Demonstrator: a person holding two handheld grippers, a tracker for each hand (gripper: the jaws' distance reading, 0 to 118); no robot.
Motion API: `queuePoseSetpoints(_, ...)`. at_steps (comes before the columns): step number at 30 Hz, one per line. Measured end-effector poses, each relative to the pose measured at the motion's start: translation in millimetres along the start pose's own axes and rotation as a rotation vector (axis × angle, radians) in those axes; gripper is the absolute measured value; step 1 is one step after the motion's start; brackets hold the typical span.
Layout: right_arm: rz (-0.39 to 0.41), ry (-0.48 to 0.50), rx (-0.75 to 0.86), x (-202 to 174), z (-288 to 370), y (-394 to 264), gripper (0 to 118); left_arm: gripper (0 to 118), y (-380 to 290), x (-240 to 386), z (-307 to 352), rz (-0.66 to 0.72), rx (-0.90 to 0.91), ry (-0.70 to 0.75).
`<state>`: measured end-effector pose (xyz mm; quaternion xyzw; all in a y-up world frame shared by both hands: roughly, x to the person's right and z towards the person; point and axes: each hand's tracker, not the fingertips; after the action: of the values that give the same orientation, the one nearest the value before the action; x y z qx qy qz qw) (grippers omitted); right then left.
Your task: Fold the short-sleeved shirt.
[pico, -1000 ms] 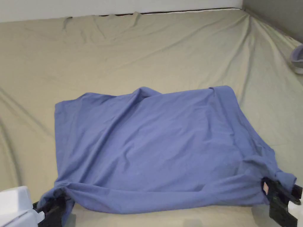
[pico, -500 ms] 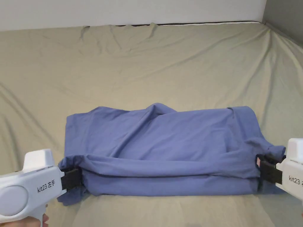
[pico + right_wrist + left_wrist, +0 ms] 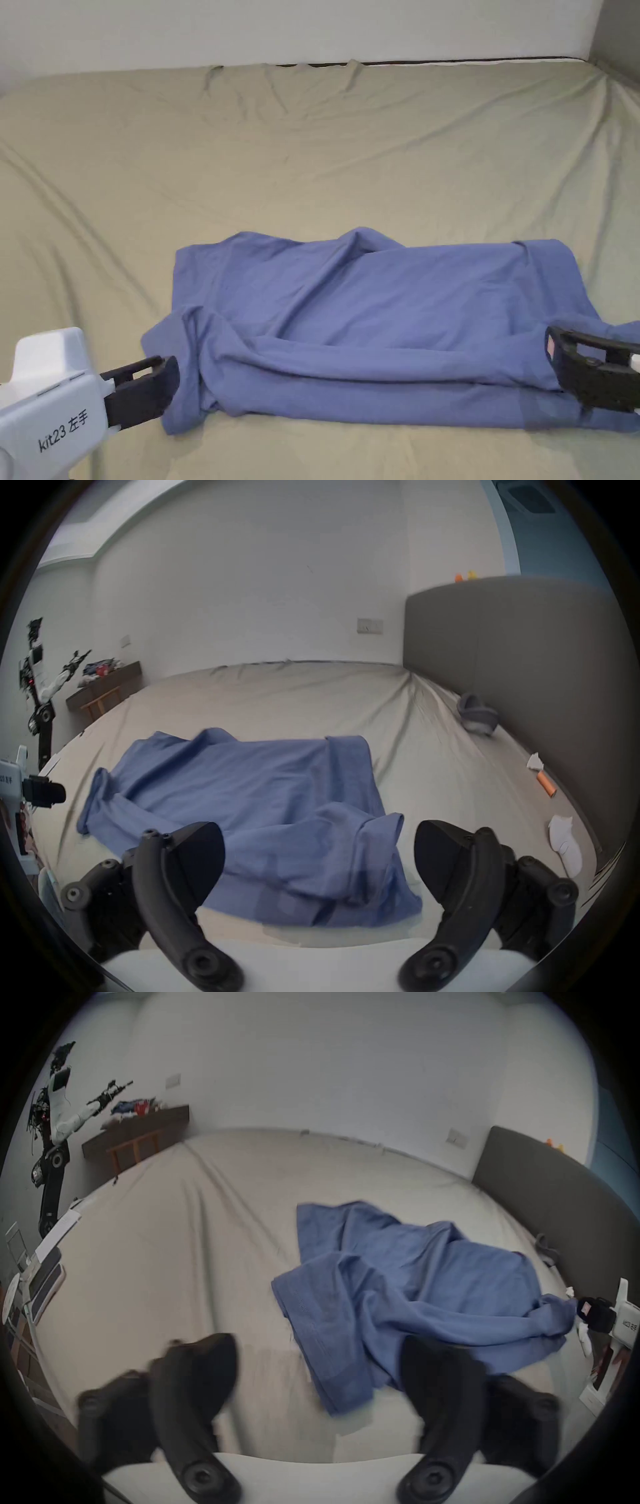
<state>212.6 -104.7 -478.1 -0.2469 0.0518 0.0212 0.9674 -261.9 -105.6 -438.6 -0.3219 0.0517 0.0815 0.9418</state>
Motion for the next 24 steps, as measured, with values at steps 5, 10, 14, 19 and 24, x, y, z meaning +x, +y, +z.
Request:
queuePoseSetpoints(5,-0.037,0.116,0.087,-26.4,38.8,-14.6,0,0,-25.7,-4.7,24.0,0.052,-0.051,-0.089)
queuePoseSetpoints(10,-0.065,0.167,-0.014,-30.6,38.3,-33.4,0,0,-35.6,-4.7,-2.3,0.058,-0.103,-0.091)
queuePoseSetpoints(14,-0.116,0.187,-0.019,-23.4,37.1,-36.3,0,61,-31.8,-9.8,-43.0,0.04,-0.116,-0.084)
queuePoseSetpoints(19,-0.114,0.166,-0.024,-20.7,34.7,-33.5,0,112,-36.4,7.5,-76.3,-0.075,-0.169,-0.058)
queuePoseSetpoints(24,-0.108,0.147,-0.032,-16.2,29.0,-28.3,0,107,-37.1,-2.2,-114.1,-0.036,-0.174,-0.097)
